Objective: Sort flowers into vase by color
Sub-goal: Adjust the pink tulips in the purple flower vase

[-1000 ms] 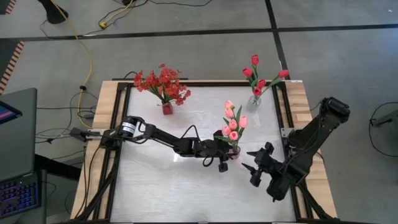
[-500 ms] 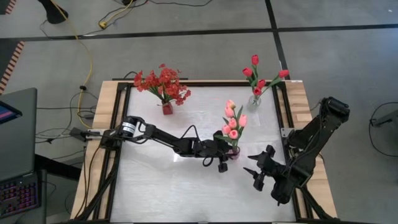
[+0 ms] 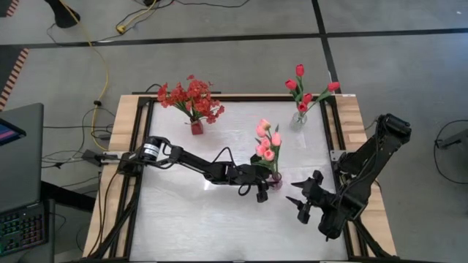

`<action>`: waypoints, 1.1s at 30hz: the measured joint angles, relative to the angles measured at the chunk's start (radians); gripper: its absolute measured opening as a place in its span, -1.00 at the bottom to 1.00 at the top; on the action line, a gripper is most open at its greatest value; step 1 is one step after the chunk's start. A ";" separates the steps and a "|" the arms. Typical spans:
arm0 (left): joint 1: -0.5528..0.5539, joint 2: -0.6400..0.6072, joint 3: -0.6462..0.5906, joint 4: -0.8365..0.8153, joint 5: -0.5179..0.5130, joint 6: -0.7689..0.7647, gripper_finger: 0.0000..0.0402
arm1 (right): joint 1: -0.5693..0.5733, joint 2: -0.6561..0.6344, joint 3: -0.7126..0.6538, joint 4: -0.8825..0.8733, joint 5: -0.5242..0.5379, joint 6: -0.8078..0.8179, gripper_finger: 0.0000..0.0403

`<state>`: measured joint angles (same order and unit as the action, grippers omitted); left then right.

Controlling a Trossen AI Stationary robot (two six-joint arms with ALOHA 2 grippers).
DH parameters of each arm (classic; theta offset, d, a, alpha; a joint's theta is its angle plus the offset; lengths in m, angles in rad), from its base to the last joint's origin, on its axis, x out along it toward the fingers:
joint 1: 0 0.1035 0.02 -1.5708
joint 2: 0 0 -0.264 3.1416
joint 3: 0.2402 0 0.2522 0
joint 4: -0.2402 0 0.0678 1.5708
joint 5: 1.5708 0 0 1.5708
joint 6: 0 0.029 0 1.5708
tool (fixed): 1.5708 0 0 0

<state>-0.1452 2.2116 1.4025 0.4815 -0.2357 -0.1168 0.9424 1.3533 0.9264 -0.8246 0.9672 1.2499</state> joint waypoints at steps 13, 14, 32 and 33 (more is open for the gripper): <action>0.000 0.000 0.000 -0.024 0.025 0.098 -0.05 | 0.000 0.000 0.000 -0.001 0.000 0.000 0.37; 0.000 0.000 0.000 -0.023 0.019 0.099 -0.06 | 0.000 0.000 0.000 -0.001 0.000 0.000 0.37; 0.001 0.000 0.000 -0.020 0.036 0.132 -0.52 | -0.018 0.037 0.000 -0.004 -0.051 0.055 0.37; 0.001 0.000 0.000 -0.020 0.040 0.132 -0.53 | -0.024 0.044 0.000 -0.009 -0.069 0.062 0.37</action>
<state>-0.1440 2.2116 1.4025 0.4614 -0.1961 0.0151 0.9189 1.3974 0.9264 -0.8332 0.8984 1.3124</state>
